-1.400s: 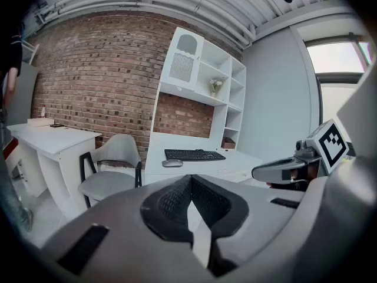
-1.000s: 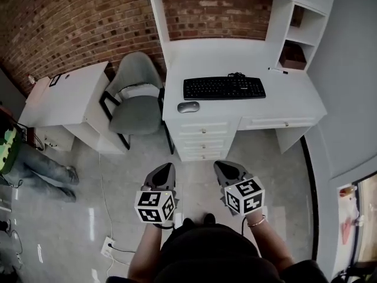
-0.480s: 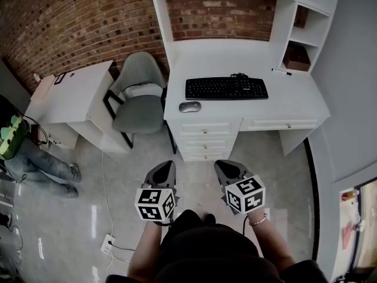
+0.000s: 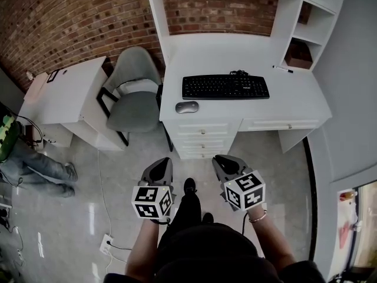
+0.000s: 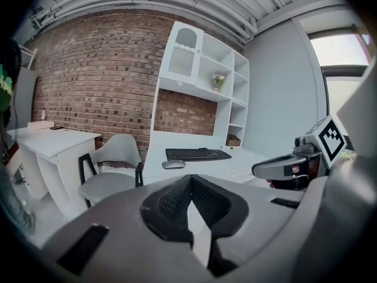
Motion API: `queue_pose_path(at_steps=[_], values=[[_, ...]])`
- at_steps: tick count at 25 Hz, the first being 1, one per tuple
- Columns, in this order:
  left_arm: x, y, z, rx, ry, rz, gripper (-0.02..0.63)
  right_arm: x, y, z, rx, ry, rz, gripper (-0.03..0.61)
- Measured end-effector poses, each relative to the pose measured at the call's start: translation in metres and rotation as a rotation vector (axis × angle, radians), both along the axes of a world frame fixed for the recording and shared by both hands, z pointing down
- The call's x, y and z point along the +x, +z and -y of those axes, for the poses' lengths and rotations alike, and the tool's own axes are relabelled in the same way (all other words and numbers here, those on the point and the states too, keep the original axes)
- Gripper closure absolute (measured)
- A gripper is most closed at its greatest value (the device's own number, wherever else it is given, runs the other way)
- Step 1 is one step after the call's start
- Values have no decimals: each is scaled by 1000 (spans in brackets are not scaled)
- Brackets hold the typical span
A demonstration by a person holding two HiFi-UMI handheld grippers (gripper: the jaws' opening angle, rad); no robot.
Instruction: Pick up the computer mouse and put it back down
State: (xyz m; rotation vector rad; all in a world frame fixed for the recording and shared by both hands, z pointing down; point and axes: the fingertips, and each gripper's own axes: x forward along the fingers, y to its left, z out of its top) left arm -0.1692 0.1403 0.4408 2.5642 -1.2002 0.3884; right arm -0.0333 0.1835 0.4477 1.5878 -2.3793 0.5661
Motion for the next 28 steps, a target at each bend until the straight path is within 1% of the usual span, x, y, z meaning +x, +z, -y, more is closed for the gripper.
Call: queue_pose_path(at_steps=[7, 15, 24, 28], values=[[8, 5, 69, 3, 22, -4, 604, 9, 9, 55, -40, 32, 6, 571], [28, 17, 151, -30, 116, 8, 601, 27, 17, 120, -88, 109, 13, 571], [58, 39, 217, -78, 288, 65, 503, 44, 30, 163, -146, 217, 32, 571], [76, 58, 231, -107, 391, 125, 460, 50, 32, 174, -160, 260, 42, 571]])
